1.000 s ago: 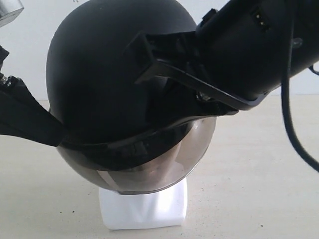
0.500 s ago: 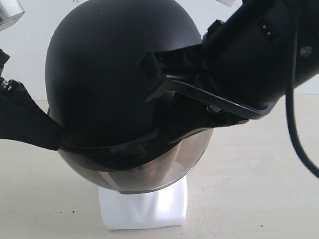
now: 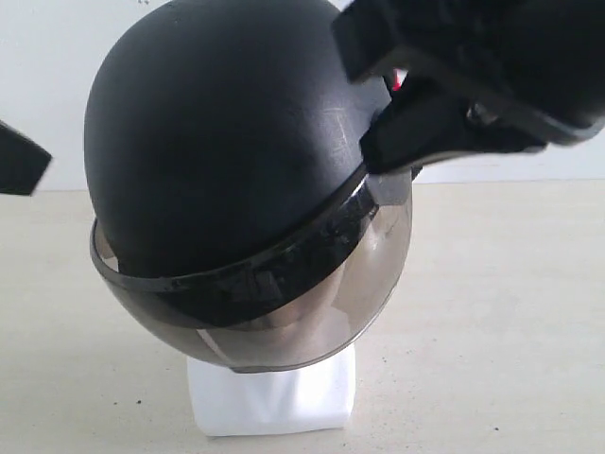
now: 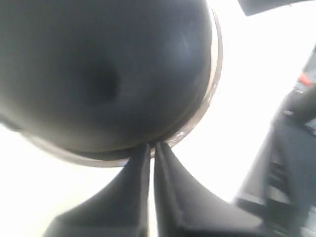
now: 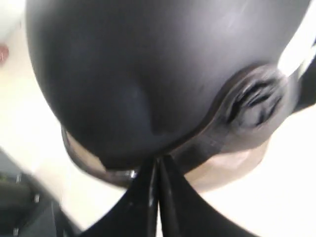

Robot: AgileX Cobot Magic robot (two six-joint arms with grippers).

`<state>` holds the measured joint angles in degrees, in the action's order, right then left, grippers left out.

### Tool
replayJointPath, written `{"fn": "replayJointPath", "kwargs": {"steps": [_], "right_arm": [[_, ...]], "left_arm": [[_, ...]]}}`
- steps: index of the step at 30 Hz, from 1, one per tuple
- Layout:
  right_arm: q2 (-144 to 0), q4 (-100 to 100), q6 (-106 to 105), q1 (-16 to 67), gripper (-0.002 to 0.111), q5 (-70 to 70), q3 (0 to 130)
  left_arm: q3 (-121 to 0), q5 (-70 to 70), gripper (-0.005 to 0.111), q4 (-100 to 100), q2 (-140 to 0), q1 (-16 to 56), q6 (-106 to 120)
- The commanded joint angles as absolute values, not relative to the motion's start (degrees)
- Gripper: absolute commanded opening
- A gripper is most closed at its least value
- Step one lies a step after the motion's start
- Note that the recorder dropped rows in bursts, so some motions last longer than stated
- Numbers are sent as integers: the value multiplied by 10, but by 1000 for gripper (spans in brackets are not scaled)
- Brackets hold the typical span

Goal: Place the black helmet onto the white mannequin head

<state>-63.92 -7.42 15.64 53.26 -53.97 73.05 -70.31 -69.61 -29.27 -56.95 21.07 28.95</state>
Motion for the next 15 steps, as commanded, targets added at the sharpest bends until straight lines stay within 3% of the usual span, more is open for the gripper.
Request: {"fn": "replayJointPath", "kwargs": {"steps": [1, 15], "right_arm": [[-613, 38, 224, 531, 0, -488, 733], [-647, 174, 303, 531, 0, -480, 733]], "left_arm": [[-710, -614, 4, -184, -529, 213, 228], [-710, -511, 4, 15, -659, 207, 51]]}}
